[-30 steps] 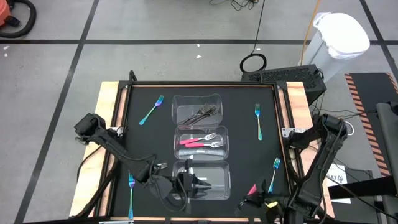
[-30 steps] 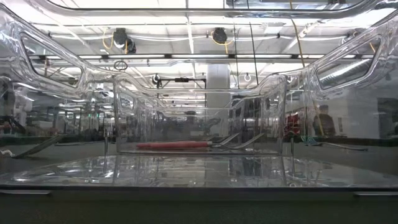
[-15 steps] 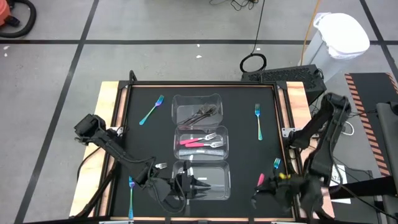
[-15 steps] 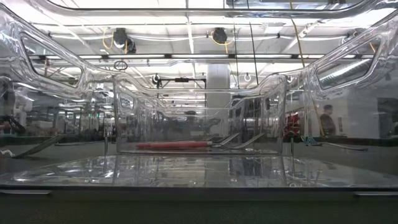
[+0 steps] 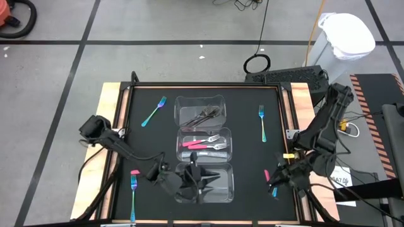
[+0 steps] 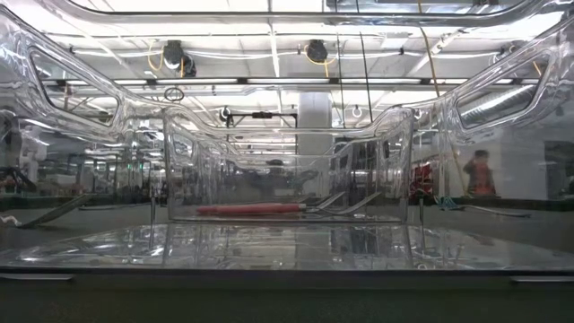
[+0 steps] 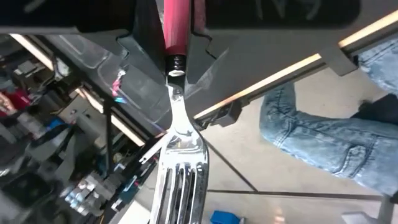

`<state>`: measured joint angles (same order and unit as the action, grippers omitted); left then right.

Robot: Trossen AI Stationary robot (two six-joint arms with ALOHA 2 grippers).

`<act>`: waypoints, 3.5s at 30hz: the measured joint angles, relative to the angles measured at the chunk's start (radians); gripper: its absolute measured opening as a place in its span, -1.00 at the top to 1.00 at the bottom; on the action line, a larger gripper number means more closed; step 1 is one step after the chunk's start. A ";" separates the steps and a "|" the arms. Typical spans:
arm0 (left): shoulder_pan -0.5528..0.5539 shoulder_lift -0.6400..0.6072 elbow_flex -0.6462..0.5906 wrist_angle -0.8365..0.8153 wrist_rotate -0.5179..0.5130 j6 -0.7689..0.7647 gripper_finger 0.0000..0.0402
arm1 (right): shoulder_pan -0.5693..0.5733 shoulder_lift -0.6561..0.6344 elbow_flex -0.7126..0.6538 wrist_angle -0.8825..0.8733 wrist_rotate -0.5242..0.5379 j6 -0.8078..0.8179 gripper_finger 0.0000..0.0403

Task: Sort silverware by color (type)
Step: Put the right pink fork into the middle transparent bin

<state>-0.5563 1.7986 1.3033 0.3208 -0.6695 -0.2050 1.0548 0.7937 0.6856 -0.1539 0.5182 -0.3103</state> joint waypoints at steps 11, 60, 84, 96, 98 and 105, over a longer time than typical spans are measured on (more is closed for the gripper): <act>0.083 0.048 0.000 0.051 0.051 -0.049 0.81 | -0.056 -0.112 -0.039 -0.007 -0.137 -0.090 0.82; 0.138 0.340 0.296 0.299 0.284 0.200 0.06 | -0.087 -0.174 -0.105 0.244 -0.548 -0.182 0.82; 0.136 0.539 0.634 0.202 0.175 0.429 -0.19 | -0.085 -0.137 -0.105 0.411 -0.147 -0.104 0.82; 0.145 0.539 0.634 0.128 0.279 0.389 -0.19 | -0.085 -0.100 -0.105 0.380 -0.374 -0.181 0.82; 0.156 0.539 0.634 0.116 0.323 0.363 -0.19 | -0.085 -0.097 -0.105 0.381 -0.475 -0.198 0.82; 0.183 0.549 0.636 0.134 0.480 0.316 -0.19 | -0.085 -0.092 -0.105 0.381 -0.572 -0.226 0.82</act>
<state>-0.3733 2.3477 1.9392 0.4551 -0.1893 0.1113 0.9694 0.7018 0.5808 0.2276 -0.0539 -0.5359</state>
